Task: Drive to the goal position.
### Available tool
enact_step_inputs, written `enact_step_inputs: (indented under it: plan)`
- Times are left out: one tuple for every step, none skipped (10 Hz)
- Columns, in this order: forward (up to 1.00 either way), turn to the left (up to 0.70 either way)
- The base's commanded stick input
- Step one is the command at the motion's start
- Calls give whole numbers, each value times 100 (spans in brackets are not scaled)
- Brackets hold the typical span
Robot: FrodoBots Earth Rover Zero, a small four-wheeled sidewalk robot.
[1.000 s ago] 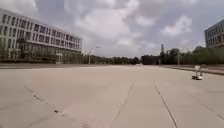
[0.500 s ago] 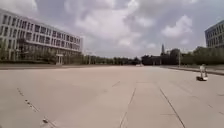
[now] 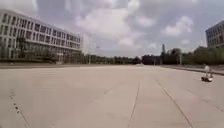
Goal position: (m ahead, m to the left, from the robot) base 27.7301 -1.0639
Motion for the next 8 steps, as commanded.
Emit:
enact_step_inputs:
  plan:
    - [50, -2]
    - [50, -2]
    - [50, -2]
    - [50, -2]
    - [50, -2]
    - [50, -2]
    - [50, -2]
    - [50, -2]
